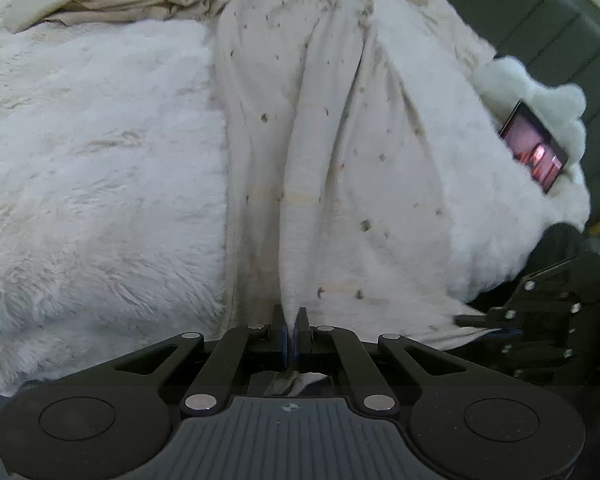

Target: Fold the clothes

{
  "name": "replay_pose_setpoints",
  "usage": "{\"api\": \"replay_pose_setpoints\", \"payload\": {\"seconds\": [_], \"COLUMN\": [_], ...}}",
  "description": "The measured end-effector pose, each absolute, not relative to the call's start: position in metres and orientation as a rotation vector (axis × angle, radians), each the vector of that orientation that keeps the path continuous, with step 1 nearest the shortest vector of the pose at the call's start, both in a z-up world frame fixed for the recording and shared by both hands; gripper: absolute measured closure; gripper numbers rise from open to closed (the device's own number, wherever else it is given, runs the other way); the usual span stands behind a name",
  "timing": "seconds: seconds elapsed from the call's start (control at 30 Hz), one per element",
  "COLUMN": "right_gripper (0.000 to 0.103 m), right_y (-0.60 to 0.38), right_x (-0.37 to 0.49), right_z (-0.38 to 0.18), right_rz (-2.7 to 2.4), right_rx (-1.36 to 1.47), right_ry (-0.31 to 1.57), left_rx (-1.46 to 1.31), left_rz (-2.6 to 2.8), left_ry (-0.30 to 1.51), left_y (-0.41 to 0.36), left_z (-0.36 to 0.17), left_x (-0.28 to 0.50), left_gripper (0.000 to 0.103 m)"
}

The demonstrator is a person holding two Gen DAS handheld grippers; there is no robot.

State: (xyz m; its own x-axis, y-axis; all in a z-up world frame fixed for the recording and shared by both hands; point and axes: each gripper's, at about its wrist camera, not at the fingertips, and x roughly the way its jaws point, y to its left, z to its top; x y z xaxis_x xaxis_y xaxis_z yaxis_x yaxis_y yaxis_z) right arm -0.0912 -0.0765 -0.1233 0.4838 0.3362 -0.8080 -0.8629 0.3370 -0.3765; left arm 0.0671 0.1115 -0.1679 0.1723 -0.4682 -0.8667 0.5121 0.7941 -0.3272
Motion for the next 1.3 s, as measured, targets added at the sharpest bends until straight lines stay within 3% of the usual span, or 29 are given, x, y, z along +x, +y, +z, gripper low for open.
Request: {"api": "replay_pose_setpoints", "payload": {"seconds": [0.03, 0.13, 0.2, 0.23, 0.27, 0.57, 0.87, 1.1, 1.23, 1.3], "right_gripper": [0.094, 0.091, 0.088, 0.084, 0.079, 0.059, 0.061, 0.061, 0.061, 0.061], "right_y": [-0.078, -0.080, -0.085, -0.091, -0.100, -0.215, -0.338, -0.339, -0.331, -0.329], "right_x": [-0.090, -0.086, -0.085, -0.084, -0.081, -0.008, 0.065, 0.083, 0.091, 0.090], "right_z": [-0.128, -0.143, -0.146, -0.145, -0.142, -0.109, -0.145, -0.147, -0.141, -0.137], "right_rz": [0.865, 0.894, 0.904, 0.899, 0.887, 0.650, 0.293, 0.284, 0.319, 0.325], "right_rx": [-0.876, -0.812, -0.808, -0.801, -0.778, -0.344, 0.129, 0.092, 0.082, 0.081], "right_ry": [0.707, 0.799, 0.820, 0.826, 0.831, 0.813, 0.743, 0.709, 0.683, 0.676], "left_rx": [0.067, 0.124, 0.142, 0.166, 0.191, 0.038, -0.244, -0.456, -0.472, -0.455], "left_rz": [-0.687, -0.620, -0.615, -0.644, -0.673, -0.742, -0.739, -0.696, -0.699, -0.708], "left_ry": [1.229, 1.286, 1.289, 1.277, 1.266, 1.063, 1.117, 1.190, 1.267, 1.288], "left_y": [0.110, 0.109, 0.110, 0.110, 0.110, 0.114, 0.037, -0.012, -0.035, -0.043], "left_z": [-0.174, -0.186, -0.181, -0.173, -0.165, -0.083, -0.119, -0.162, -0.186, -0.194], "left_x": [0.069, 0.080, 0.083, 0.082, 0.081, 0.124, 0.249, 0.328, 0.334, 0.333], "left_gripper": [0.101, 0.095, 0.077, 0.064, 0.058, 0.049, 0.050, 0.058, 0.071, 0.090]}}
